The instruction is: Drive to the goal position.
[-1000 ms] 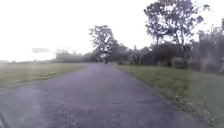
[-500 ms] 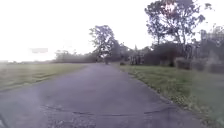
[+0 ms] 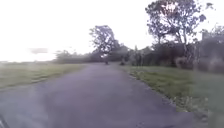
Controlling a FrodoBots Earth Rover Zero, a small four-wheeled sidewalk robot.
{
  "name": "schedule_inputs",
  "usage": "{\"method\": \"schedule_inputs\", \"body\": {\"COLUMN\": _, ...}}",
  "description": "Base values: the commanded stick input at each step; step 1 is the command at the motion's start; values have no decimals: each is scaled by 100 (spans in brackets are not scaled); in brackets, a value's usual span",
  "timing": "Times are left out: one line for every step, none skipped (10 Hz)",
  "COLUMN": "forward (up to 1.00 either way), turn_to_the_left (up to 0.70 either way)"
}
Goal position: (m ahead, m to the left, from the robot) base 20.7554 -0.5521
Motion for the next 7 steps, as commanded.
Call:
{"method": "schedule_inputs", "body": {"forward": 70, "turn_to_the_left": 0}}
{"method": "schedule_inputs", "body": {"forward": 70, "turn_to_the_left": 0}}
{"method": "schedule_inputs", "body": {"forward": 70, "turn_to_the_left": 0}}
{"method": "schedule_inputs", "body": {"forward": 70, "turn_to_the_left": 0}}
{"method": "schedule_inputs", "body": {"forward": 70, "turn_to_the_left": 0}}
{"method": "schedule_inputs", "body": {"forward": 70, "turn_to_the_left": 0}}
{"method": "schedule_inputs", "body": {"forward": 70, "turn_to_the_left": 0}}
